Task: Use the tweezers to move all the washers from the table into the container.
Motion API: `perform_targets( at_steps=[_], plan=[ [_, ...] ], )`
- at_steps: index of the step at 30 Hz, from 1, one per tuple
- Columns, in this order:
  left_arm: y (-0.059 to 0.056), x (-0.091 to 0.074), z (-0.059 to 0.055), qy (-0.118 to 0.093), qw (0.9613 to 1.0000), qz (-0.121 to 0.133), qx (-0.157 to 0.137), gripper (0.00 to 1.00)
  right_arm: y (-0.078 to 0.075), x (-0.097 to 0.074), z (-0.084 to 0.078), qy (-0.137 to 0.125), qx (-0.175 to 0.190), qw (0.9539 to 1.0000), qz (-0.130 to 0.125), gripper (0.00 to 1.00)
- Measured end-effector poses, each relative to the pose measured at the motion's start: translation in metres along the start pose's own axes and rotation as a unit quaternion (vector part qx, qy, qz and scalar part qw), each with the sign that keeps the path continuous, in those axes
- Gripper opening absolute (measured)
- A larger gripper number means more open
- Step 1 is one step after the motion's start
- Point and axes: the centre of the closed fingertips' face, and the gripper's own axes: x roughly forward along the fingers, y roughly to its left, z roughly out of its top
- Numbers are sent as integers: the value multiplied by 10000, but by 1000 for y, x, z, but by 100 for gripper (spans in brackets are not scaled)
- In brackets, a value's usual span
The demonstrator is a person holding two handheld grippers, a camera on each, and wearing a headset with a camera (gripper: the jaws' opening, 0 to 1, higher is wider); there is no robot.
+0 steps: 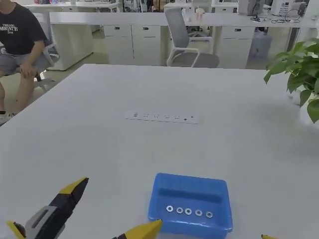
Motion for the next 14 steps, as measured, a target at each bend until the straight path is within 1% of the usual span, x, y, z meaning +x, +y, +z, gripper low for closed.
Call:
perform_targets(
  at_steps=[2, 6, 9, 10, 11, 12, 13, 14],
  plan=[
    [-3, 1, 0, 23, 9999, -15, 98, 99, 1, 1, 0, -4, -13, 10000, 19, 99],
    [-7, 2, -3, 86, 9998, -92, 127, 99, 3, 5, 0, -18, 32, 10000, 89, 99],
    [-6, 2, -5, 111, 9998, -47, 141, 99, 6, 7, -1, 16, 13, 9999, 131, 99],
    [-5, 2, -5, 83, 9999, -2, 139, 99, 7, 8, -2, 0, -2, 9999, 155, 99],
    [-4, 2, -6, 49, 9999, 36, 145, 99, 11, 7, 1, -139, -8, 9996, 256, 99],
    [-3, 2, -8, 34, 9999, 45, 151, 99, 17, 7, 8, -443, -59, 9983, 366, 99],
    [-2, 3, -9, 74, 9998, 61, 158, 99, 17, 6, 3, -352, -38, 9988, 332, 99],
    [-2, 3, -11, 127, 9997, 66, 175, 99, 17, 6, 2, -274, -12, 9991, 312, 99]
  ],
)
